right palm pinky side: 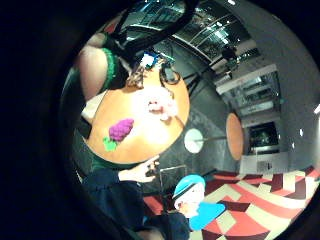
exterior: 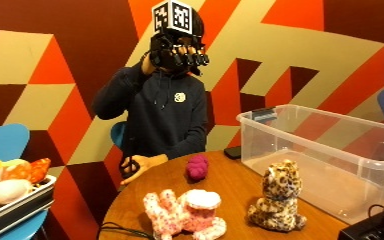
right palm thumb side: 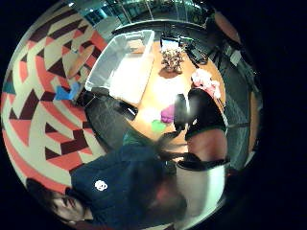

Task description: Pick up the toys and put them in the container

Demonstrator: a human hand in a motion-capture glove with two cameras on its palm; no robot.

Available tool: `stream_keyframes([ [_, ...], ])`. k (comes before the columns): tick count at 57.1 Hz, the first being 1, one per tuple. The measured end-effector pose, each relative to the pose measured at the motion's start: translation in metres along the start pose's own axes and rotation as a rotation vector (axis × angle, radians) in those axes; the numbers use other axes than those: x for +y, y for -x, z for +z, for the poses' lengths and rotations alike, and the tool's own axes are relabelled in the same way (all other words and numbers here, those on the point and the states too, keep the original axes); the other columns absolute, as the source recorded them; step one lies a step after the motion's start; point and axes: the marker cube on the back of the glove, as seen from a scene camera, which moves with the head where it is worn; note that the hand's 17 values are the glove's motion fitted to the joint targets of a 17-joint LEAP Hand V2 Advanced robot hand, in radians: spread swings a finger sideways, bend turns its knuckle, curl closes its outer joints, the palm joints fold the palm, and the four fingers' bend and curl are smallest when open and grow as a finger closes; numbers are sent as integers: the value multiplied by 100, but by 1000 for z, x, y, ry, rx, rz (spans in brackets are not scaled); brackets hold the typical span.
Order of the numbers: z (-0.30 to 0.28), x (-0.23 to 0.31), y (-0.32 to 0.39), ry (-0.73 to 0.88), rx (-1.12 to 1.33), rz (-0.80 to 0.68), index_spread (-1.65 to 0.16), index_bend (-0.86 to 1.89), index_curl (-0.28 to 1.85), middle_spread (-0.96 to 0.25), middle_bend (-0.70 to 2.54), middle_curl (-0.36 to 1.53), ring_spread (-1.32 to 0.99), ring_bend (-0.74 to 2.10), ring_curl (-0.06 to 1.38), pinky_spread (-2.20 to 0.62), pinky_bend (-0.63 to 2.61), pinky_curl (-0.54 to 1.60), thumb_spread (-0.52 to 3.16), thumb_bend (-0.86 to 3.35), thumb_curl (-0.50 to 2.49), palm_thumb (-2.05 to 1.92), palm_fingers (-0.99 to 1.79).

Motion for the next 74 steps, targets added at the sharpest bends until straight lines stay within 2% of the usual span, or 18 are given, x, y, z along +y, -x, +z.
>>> stream_keyframes([
  [13,30,-68,-10,84,-76,-58,-23,16,23,-5,37,29,-19,71,24,-10,82,33,159,31,29,14,33],
  [24,70,-145,-28,168,-162,-118,-23,11,22,-3,31,31,-15,68,25,-6,97,38,156,26,29,7,0],
  [32,112,-197,-27,246,-193,-158,-23,12,22,-2,22,30,-8,47,19,-1,99,37,149,21,28,4,-21],
  [40,159,-245,-9,308,-293,-124,-24,9,21,-1,16,30,-4,38,17,1,98,36,136,11,27,-2,-20],
  [48,222,-282,2,337,-242,-61,-25,6,18,-1,14,29,-2,36,18,3,105,38,128,7,28,1,-18],
  [54,275,-291,7,405,-184,-38,-27,12,18,0,12,26,1,37,20,5,111,39,126,7,30,9,-14],
  [59,313,-286,14,420,-156,-63,-30,19,22,-1,13,25,2,43,21,4,114,39,126,12,33,20,1],
  [62,324,-283,16,372,-153,-76,-30,25,23,-1,15,24,2,51,22,3,113,37,126,14,34,28,19],
  [67,332,-284,11,260,-116,-70,-29,28,25,-5,27,27,-8,85,28,-7,99,31,125,23,39,48,69],
  [69,333,-285,10,240,-123,-69,-29,28,26,-7,30,29,-11,88,29,-10,96,30,123,24,40,52,72],
  [70,333,-285,10,234,-130,-69,-29,28,27,-9,40,32,-15,95,33,-14,92,30,121,26,42,57,88],
  [72,334,-284,9,223,-146,-66,-29,26,27,-13,48,35,-19,99,34,-19,88,28,116,28,45,63,102],
  [74,334,-283,8,215,-159,-58,-29,25,28,-15,52,37,-22,101,35,-24,85,28,110,27,47,66,105],
])
